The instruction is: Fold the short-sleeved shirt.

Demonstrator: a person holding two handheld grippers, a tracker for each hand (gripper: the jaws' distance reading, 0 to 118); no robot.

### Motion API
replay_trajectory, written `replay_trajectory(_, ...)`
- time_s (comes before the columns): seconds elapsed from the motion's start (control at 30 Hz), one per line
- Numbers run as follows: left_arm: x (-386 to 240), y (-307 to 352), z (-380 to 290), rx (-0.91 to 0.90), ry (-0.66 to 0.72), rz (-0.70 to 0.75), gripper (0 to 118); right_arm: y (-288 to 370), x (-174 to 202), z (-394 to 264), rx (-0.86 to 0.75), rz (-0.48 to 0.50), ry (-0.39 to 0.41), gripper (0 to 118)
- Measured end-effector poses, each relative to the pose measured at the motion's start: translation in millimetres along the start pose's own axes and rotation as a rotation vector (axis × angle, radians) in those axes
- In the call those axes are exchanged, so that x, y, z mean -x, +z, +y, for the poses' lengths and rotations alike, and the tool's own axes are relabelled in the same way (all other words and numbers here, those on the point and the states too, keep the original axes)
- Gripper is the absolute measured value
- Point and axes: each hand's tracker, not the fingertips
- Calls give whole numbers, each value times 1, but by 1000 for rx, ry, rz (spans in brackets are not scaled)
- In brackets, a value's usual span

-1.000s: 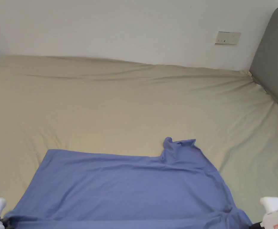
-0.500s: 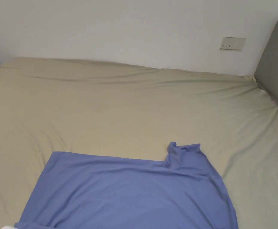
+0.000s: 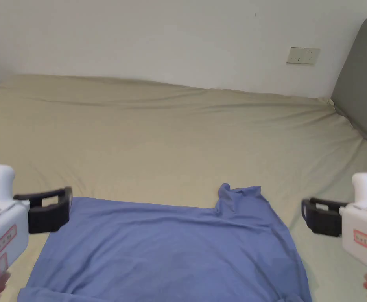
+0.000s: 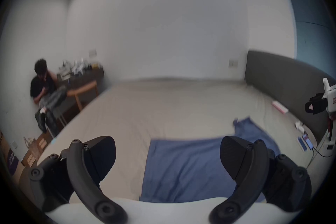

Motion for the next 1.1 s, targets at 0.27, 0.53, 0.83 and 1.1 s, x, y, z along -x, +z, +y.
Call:
replay_trajectory(0.27, -57, 24, 39, -199, -71, 62, 15, 30, 85, 23, -287, 20, 160, 2)
replay_trajectory(0.53, -77, -5, 27, -166, -126, 33, 3, -1, 122, 14, -249, 78, 203, 2)
replay_trajectory(0.83, -35, -122, -44, 136, -76, 20, 4, -61, 118, -17, -104, 75, 232, 2)
replay_trajectory(1.1, 33, -290, -118, 526, -41, 99, 88, -123, 76, -50, 82, -8, 213, 2)
